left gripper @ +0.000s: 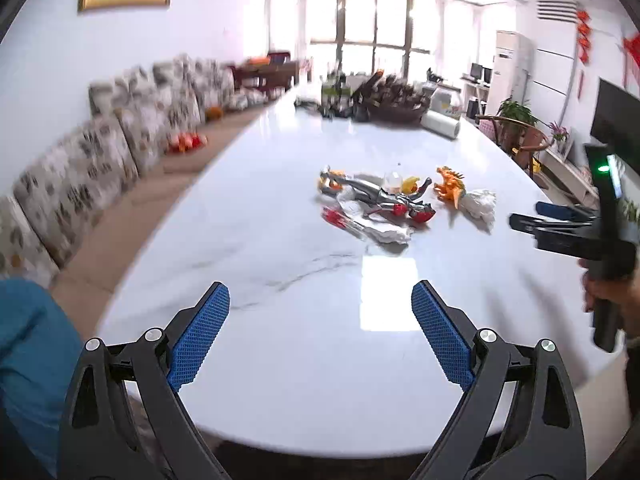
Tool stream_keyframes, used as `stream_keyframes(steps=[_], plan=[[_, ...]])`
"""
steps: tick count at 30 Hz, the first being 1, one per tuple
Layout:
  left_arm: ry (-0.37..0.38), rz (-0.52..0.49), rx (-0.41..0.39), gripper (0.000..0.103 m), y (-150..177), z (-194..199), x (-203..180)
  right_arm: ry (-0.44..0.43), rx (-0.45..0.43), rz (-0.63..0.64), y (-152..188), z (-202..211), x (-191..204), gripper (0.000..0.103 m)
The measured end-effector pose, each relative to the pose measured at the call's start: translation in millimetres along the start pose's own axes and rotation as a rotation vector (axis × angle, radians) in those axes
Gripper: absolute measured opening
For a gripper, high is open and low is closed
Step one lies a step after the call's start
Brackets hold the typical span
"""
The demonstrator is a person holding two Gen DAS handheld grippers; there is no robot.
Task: Collect trash
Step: 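Grasp the white plastic bag with the right gripper while the left gripper grasps the tissue, then lower the bag and tissue into the bin and open both grippers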
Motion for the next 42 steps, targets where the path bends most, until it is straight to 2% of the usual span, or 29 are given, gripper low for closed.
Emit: stream_keyframes(steps=[2, 4, 5, 6, 7, 8, 10, 13, 17, 19, 23, 24, 25, 26, 27, 28, 29, 32, 35, 39, 42], plan=[[0.01, 0.034, 0.053, 0.09, 7.0, -21.2, -7.2, -0.003, 0.042, 0.016, -2.8, -30.3, -9.2, 0.074], [0.011, 0.051, 0.079, 0.09, 8.9, -37.8, -12.8, -0.044, 0.109, -0.005, 0.6, -64.8, -18.1, 0.074], [0.001, 0.052, 0.087, 0.09, 11.4, -46.5, -14.8, -0.059, 0.14, -0.027, 6.4, -80.1, -22.4, 0.07], [-0.008, 0.052, 0.091, 0.09, 14.6, -54.4, -17.3, -0.073, 0.165, -0.053, 12.7, -89.8, -26.9, 0.052], [-0.011, 0.05, 0.092, 0.09, 16.7, -62.8, -20.3, -0.082, 0.142, -0.066, 12.4, -89.9, -27.2, 0.051], [-0.02, 0.051, 0.098, 0.09, 17.9, -72.8, -20.2, -0.106, 0.141, -0.091, 12.0, -87.9, -26.6, 0.042], [-0.023, 0.064, 0.109, 0.09, 18.8, -81.9, -22.6, -0.117, 0.12, -0.127, 15.9, -72.6, -22.6, 0.041], [0.004, 0.091, 0.129, 0.09, 18.5, -90.4, -33.1, -0.222, 0.066, -0.192, 27.5, -18.5, -2.2, 0.041], [0.015, 0.085, 0.122, 0.09, 14.1, -109.0, -57.2, -0.232, -0.014, -0.154, 41.3, 47.5, 14.6, 0.044], [0.021, 0.084, 0.131, 0.09, 11.5, -119.3, -70.7, -0.247, -0.035, -0.164, 50.2, 66.5, 19.5, 0.045], [-0.039, 0.122, 0.149, 0.089, 9.4, -142.5, -81.1, -0.279, -0.035, -0.19, 61.3, 81.7, 26.2, 0.048], [-0.073, 0.141, 0.176, 0.085, 13.4, -152.8, -80.1, -0.285, -0.033, -0.195, 64.3, 83.9, 28.0, 0.048], [-0.102, 0.134, 0.19, 0.07, 15.0, -159.0, -77.8, -0.282, -0.033, -0.196, 66.6, 85.5, 29.4, 0.048], [-0.139, 0.099, 0.171, 0.052, 11.9, -159.1, -77.5, -0.282, -0.032, -0.198, 67.7, 85.1, 28.8, 0.048], [-0.145, 0.077, 0.173, 0.042, 10.5, -161.4, -79.5, -0.286, -0.03, -0.205, 69.4, 86.5, 28.9, 0.048], [-0.144, 0.084, 0.171, 0.015, 9.7, -160.4, -79.1, -0.29, -0.028, -0.219, 72.3, 88.5, 29.2, 0.048], [-0.131, 0.097, 0.176, 0.007, 10.7, -159.4, -79.7, -0.292, -0.026, -0.228, 72.9, 89.8, 29.6, 0.048], [-0.12, 0.075, 0.173, 0.005, 12.8, -139.4, -80.6, -0.302, -0.031, -0.264, 77.1, 97.1, 32.5, 0.048], [-0.108, -0.003, 0.076, 0.005, 2.6, -96.6, -86.4, -0.317, -0.048, -0.274, 76.1, 111.9, 40.0, 0.048], [-0.006, -0.077, -0.035, 0.005, -1.6, -9.7, -102.4, -0.348, -0.082, -0.261, 74.4, 141.8, 60.7, 0.048], [0.074, -0.156, -0.102, 0.005, 11.7, 66.6, -115.1, -0.386, -0.106, -0.234, 77.7, 171.9, 84.7, 0.048]])
Point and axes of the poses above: each gripper's, at about its wrist camera, not at the fingertips, and z roughly against the way its jaws point, x to its left, y to its underside, the point moved 8 cm from there along -z, roughly the way its jaws point, and after that the axes turned 14 degrees about -x, right-handed, at the moved point
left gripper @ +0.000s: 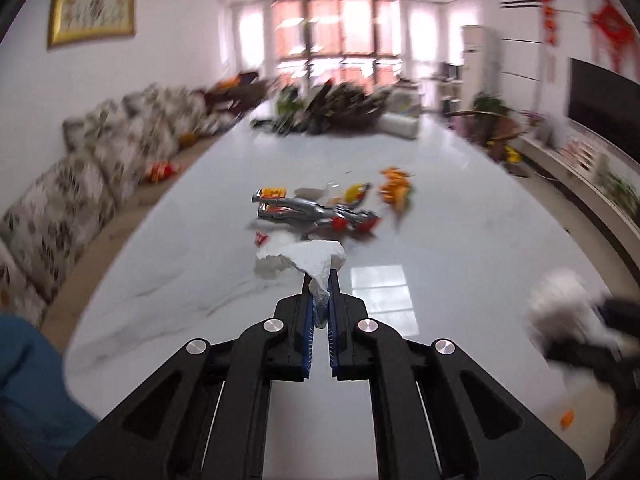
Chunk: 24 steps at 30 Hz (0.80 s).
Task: Collect trash
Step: 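Lower the bag and tissue into the bin and open both grippers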
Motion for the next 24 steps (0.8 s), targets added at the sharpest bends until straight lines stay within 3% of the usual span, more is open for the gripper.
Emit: stream_keyframes(steps=[4, 8, 10, 14, 16, 18, 20, 24], plan=[[0.099, -0.06, 0.027, 0.005, 34.7, 58.7, -15.1, -0.107, 0.046, 0.028, 30.7, 24.8, 47.5, 0.048], [0.186, -0.07, 0.198, 0.005, 118.1, 90.5, -19.4, -0.157, 0.185, 0.068, 88.5, 33.8, 77.7, 0.048], [0.21, -0.065, 0.293, 0.005, 161.4, 92.6, -17.8, -0.168, 0.266, 0.062, 118.9, 31.5, 83.6, 0.048], [0.38, 0.005, 0.529, 0.005, 245.9, 71.5, -24.7, -0.133, 0.471, 0.02, 195.9, -1.5, 67.1, 0.049], [0.355, -0.013, 0.586, 0.007, 273.3, 53.0, -22.9, -0.116, 0.543, -0.004, 224.3, -20.1, 55.0, 0.05], [0.383, -0.019, 0.679, 0.026, 305.4, 36.5, -27.2, -0.076, 0.62, -0.024, 257.6, -44.6, 36.6, 0.054], [0.37, -0.025, 0.798, 0.062, 344.4, 20.5, -28.2, -0.053, 0.699, -0.024, 286.2, -63.4, 23.7, 0.061], [0.374, -0.003, 0.939, 0.062, 383.5, 9.2, -31.3, -0.015, 0.741, -0.025, 305.8, -73.0, 13.4, 0.066]])
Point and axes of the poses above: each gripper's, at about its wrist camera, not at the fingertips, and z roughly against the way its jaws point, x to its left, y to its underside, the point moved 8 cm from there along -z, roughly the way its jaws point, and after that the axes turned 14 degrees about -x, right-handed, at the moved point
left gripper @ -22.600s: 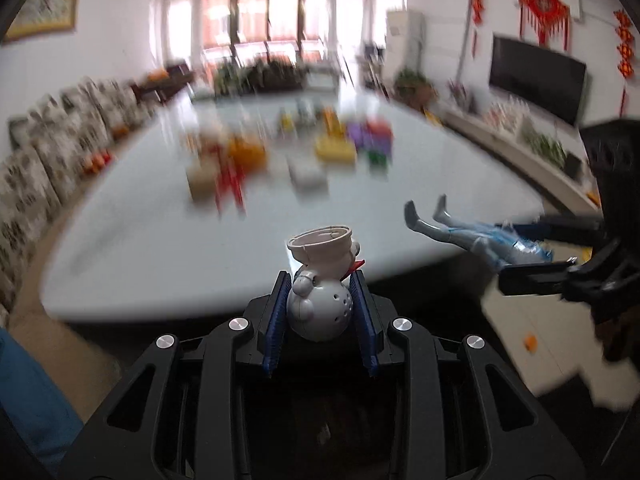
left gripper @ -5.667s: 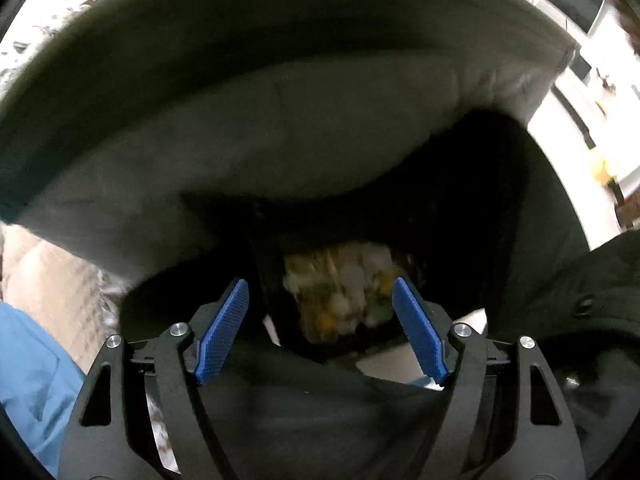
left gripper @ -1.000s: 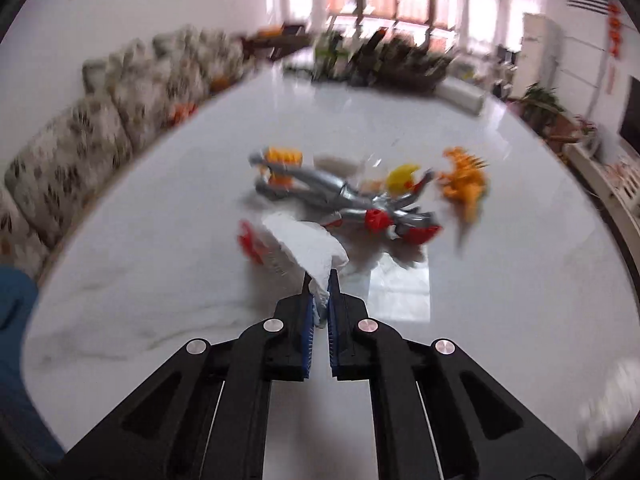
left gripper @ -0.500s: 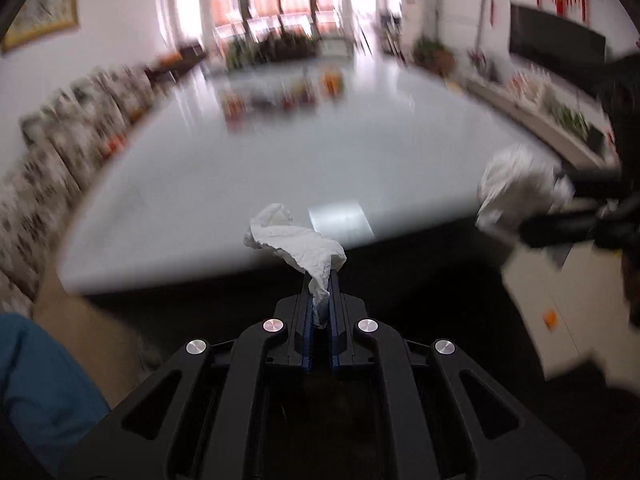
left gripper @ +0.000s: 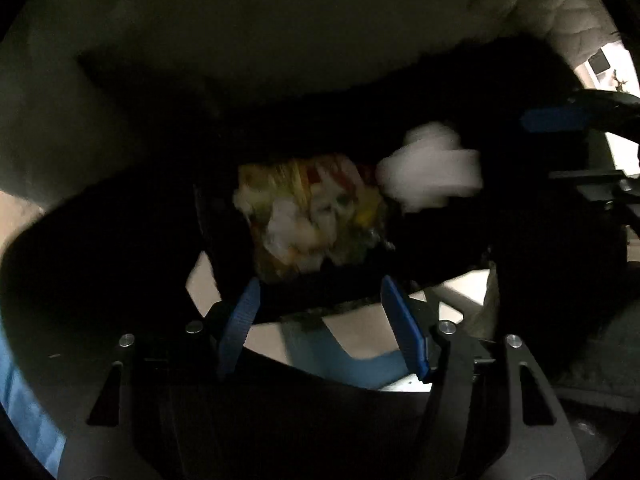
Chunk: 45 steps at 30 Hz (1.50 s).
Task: Collect trash
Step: 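Lower the bag and tissue into the bin and open both grippers, then grasp the orange dinosaur with the right gripper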
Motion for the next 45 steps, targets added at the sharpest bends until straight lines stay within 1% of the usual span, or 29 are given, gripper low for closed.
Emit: stream_keyframes(steps=[2, 4, 6, 7, 8, 9, 10, 11, 12, 13, 15, 16, 17, 18, 19, 20, 23, 25, 28, 29, 31, 32, 33, 34, 36, 38, 39, 42, 45], plan=[[-0.006, -0.009, -0.005, 0.062, -3.2, -0.2, -1.9, -0.012, -0.015, -0.002, -0.8, 6.6, 2.8, 0.067], [-0.028, -0.024, -0.027, 0.062, -4.9, 6.5, -4.2, -0.014, -0.045, 0.008, -0.3, 23.9, 9.6, 0.067], [-0.057, -0.05, -0.067, 0.062, -10.3, 19.4, -8.3, -0.046, -0.106, 0.037, -8.1, 56.0, 21.9, 0.067], [-0.061, -0.068, -0.113, 0.062, -15.9, 35.1, -12.7, -0.059, -0.133, 0.055, -12.0, 68.4, 27.5, 0.066], [-0.06, -0.081, -0.148, 0.062, -13.9, 48.4, -13.6, -0.082, -0.183, 0.084, -23.8, 92.6, 36.6, 0.066], [-0.058, -0.1, -0.186, 0.062, -18.0, 62.8, -15.3, -0.105, -0.242, 0.104, -38.9, 118.4, 43.9, 0.066], [-0.059, -0.129, -0.235, 0.065, -21.2, 80.8, -18.3, -0.118, -0.309, 0.109, -56.1, 144.1, 48.0, 0.067], [-0.075, -0.16, -0.291, 0.075, -29.0, 97.9, -22.7, -0.116, -0.358, 0.107, -72.6, 161.4, 46.7, 0.07], [-0.096, -0.184, -0.344, 0.079, -36.0, 111.8, -27.4, -0.097, -0.43, 0.1, -98.5, 184.6, 40.5, 0.073], [-0.109, -0.203, -0.383, 0.081, -41.1, 121.6, -28.8, -0.078, -0.476, 0.086, -117.9, 198.6, 31.8, 0.075], [-0.126, -0.246, -0.464, 0.081, -57.6, 143.8, -37.3, 0.012, -0.591, 0.027, -171.1, 226.5, 2.1, 0.077], [-0.133, -0.253, -0.492, 0.081, -64.9, 152.3, -39.1, 0.069, -0.638, -0.003, -196.4, 234.4, -15.0, 0.077], [-0.135, -0.255, -0.513, 0.081, -71.3, 159.0, -41.0, 0.145, -0.687, -0.036, -226.7, 240.9, -35.9, 0.077], [-0.131, -0.253, -0.529, 0.081, -76.7, 165.4, -42.7, 0.207, -0.702, -0.058, -255.8, 240.5, -55.6, 0.077], [-0.119, -0.245, -0.551, 0.081, -83.2, 173.3, -44.7, 0.239, -0.697, -0.074, -274.8, 235.9, -68.3, 0.077], [-0.112, -0.237, -0.572, 0.081, -89.4, 181.4, -45.6, 0.268, -0.688, -0.104, -300.8, 227.5, -84.4, 0.077], [-0.098, -0.213, -0.62, 0.081, -102.8, 202.5, -44.8, 0.332, -0.647, -0.173, -360.8, 197.2, -117.7, 0.077], [-0.095, -0.192, -0.642, 0.081, -108.7, 210.5, -39.2, 0.373, -0.63, -0.193, -390.1, 179.9, -136.1, 0.076], [-0.083, -0.141, -0.662, 0.081, -114.7, 217.8, -26.6, 0.424, -0.585, -0.214, -414.9, 155.9, -158.6, 0.076], [-0.077, -0.126, -0.665, 0.081, -115.4, 219.8, -24.4, 0.441, -0.554, -0.232, -422.7, 142.9, -167.6, 0.076], [-0.07, -0.101, -0.667, 0.081, -118.8, 221.1, -19.7, 0.46, -0.509, -0.273, -430.6, 125.8, -182.9, 0.074], [-0.073, -0.094, -0.667, 0.081, -119.9, 220.0, -20.3, 0.507, -0.516, -0.249, -432.7, 124.7, -187.0, 0.066], [-0.079, -0.09, -0.668, 0.081, -121.0, 221.0, -19.7, 0.547, -0.5, -0.208, -433.7, 122.6, -186.7, 0.05], [-0.086, -0.086, -0.67, 0.081, -122.9, 222.9, -19.5, 0.581, -0.489, -0.164, -431.2, 124.2, -182.2, 0.05], [-0.085, -0.081, -0.684, 0.081, -126.1, 229.8, -23.5, 0.527, -0.491, -0.132, -416.9, 129.3, -169.3, 0.05], [-0.079, -0.075, -0.704, 0.081, -130.6, 240.8, -25.9, 0.502, -0.498, -0.108, -395.9, 139.9, -161.0, 0.05], [-0.085, -0.063, -0.719, 0.081, -137.3, 248.0, -25.6, 0.483, -0.502, -0.096, -378.9, 147.9, -155.7, 0.05], [-0.091, -0.008, -0.742, 0.082, -164.2, 262.9, -16.1, 0.431, -0.514, -0.092, -335.3, 166.9, -149.5, 0.05], [-0.177, 0.123, -0.761, 0.085, -212.3, 268.3, 13.2, 0.397, -0.521, -0.077, -288.4, 184.6, -142.9, 0.05]])
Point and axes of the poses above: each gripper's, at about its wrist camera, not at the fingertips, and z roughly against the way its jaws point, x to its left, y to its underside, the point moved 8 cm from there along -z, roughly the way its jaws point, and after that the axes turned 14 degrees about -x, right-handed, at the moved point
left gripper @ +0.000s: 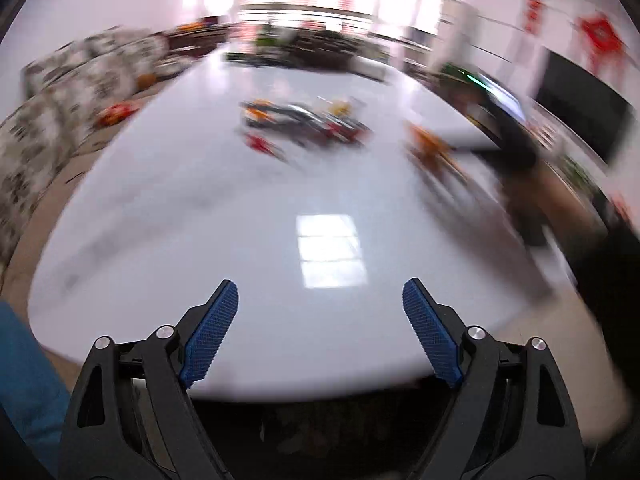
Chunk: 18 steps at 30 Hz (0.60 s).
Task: Collect trash
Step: 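Grasp the orange dinosaur with the right gripper, then grasp the red pen with the left gripper while the right gripper carries the dinosaur to the bin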
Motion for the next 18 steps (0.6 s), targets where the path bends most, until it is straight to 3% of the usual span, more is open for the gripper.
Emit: stream_keyframes(steps=[5, 8, 13, 16, 18], plan=[[-0.237, 0.228, -0.037, 0.086, -63.9, -89.5, 48.1, -0.063, 0.001, -0.028, 39.6, 34.1, 0.8, 0.05], [-0.367, 0.218, -0.002, 0.086, -79.7, -135.3, 57.7, -0.097, 0.008, -0.051, 46.7, 43.9, 0.4, 0.05], [-0.477, 0.244, 0.144, 0.086, -63.2, -188.4, 57.2, -0.125, 0.012, -0.054, 49.7, 47.7, -3.9, 0.05], [-0.505, 0.21, 0.104, 0.085, -65.9, -190.0, 54.3, -0.135, 0.012, -0.055, 50.2, 48.1, -3.8, 0.05], [-0.493, 0.182, 0.074, 0.047, -69.4, -184.4, 49.7, -0.133, 0.009, -0.045, 52.7, 50.4, -1.2, 0.05]])
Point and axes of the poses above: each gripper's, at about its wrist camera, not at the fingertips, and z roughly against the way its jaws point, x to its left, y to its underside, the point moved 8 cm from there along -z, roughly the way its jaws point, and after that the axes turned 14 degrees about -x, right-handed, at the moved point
